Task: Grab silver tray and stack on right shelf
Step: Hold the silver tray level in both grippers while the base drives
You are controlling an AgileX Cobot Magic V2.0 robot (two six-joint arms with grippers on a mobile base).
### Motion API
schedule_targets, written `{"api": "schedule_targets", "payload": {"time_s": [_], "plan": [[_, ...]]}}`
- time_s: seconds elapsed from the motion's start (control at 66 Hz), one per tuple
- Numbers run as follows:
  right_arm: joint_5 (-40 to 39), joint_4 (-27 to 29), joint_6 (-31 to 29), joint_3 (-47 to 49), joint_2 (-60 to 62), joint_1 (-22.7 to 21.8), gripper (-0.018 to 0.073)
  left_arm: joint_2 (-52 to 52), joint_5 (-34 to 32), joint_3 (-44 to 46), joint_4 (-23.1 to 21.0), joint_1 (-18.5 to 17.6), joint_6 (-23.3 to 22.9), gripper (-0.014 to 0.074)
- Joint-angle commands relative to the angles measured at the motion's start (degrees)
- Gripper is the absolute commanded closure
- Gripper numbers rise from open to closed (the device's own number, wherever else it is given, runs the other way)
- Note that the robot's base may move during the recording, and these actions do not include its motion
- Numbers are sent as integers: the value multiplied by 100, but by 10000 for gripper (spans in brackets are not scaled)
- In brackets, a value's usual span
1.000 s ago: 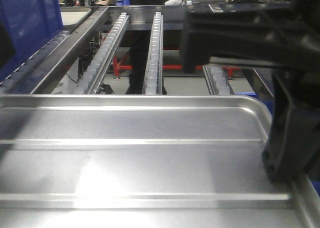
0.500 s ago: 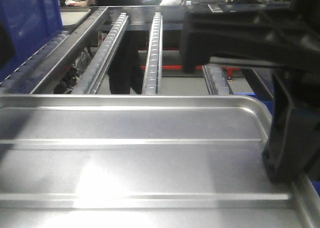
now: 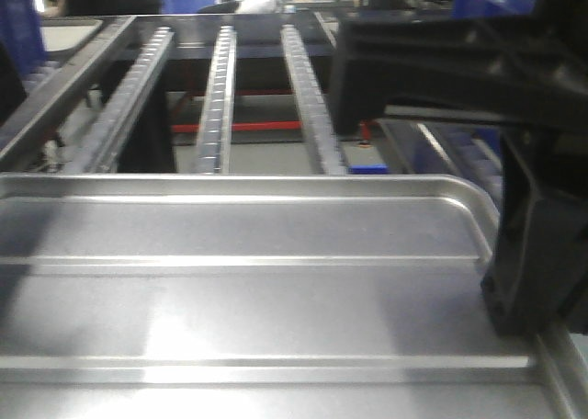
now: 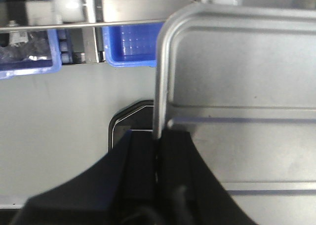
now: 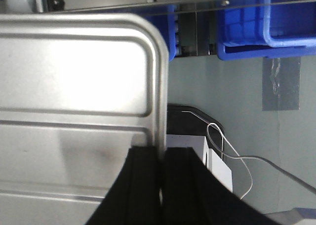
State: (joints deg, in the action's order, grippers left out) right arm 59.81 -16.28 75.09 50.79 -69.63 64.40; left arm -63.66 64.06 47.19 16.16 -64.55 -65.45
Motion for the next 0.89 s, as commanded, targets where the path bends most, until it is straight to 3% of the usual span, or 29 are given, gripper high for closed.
{"api": "schedule_targets", "payload": {"time_s": [0.0, 0.879], "plan": [[390, -314, -27, 102, 163, -29, 496, 93, 377, 109, 249, -19, 63, 694], [390, -314, -27, 102, 163, -29, 496, 93, 377, 109, 235, -19, 63, 694]]}}
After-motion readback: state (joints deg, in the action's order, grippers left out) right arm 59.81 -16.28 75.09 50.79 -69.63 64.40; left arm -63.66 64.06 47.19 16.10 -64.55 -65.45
